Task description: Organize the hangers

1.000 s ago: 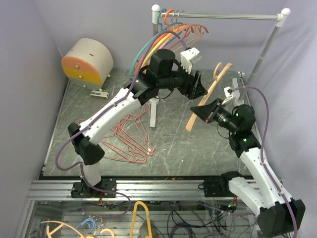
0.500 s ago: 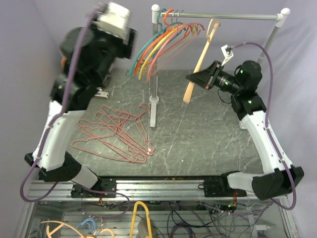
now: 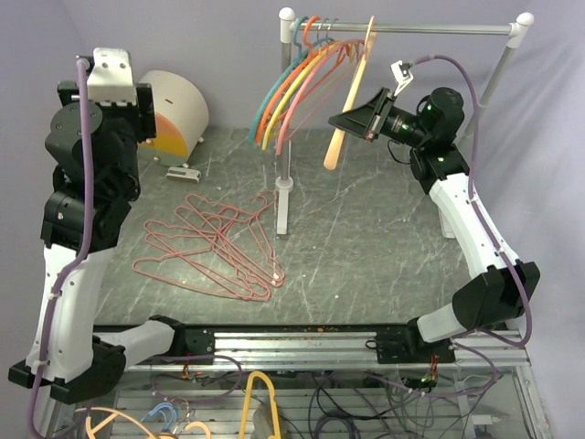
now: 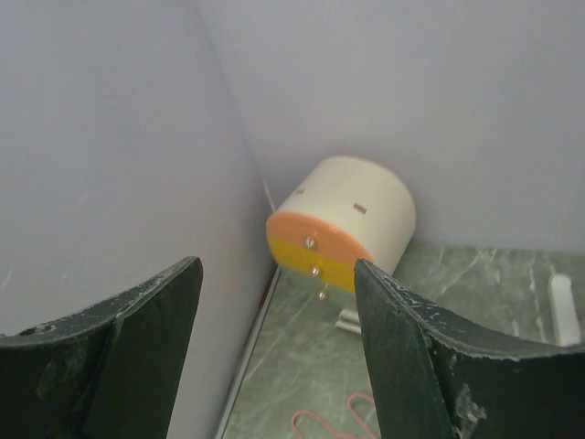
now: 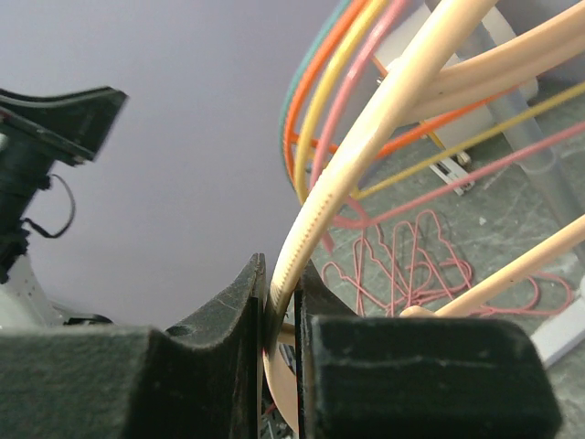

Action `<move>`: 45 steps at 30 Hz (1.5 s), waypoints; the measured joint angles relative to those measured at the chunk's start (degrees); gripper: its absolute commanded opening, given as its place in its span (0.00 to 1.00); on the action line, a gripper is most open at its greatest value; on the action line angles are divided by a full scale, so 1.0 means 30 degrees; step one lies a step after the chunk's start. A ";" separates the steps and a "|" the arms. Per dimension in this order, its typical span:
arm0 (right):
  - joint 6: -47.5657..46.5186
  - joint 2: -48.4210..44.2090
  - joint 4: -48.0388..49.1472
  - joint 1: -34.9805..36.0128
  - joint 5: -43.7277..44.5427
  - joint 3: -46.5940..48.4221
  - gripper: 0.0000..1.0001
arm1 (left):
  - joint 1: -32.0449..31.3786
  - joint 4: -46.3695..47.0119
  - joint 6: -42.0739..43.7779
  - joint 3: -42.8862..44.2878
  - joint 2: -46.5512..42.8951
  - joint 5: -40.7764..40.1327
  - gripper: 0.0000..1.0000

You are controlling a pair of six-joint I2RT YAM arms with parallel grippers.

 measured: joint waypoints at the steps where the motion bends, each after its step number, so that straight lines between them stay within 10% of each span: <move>1: 0.0109 0.0073 0.0197 0.0087 -0.0007 0.0211 0.00 | 0.0219 -0.0044 -0.0109 -0.0510 -0.0277 0.0058 0.78; 30: 0.3614 0.3679 0.4466 0.0867 -0.1151 0.2025 0.00 | 0.4590 -0.3781 0.1282 -0.4852 -0.1370 0.6513 0.86; 37: 0.4845 0.3206 0.6849 0.0852 -0.1858 0.0117 0.87 | 0.4626 -0.7162 0.4903 -0.5238 0.0962 1.2881 0.86; 45: 0.2375 -0.0874 0.5202 0.0634 -0.1355 -0.2302 1.00 | 0.4626 -0.7817 0.8743 -0.6594 0.4779 1.7252 0.86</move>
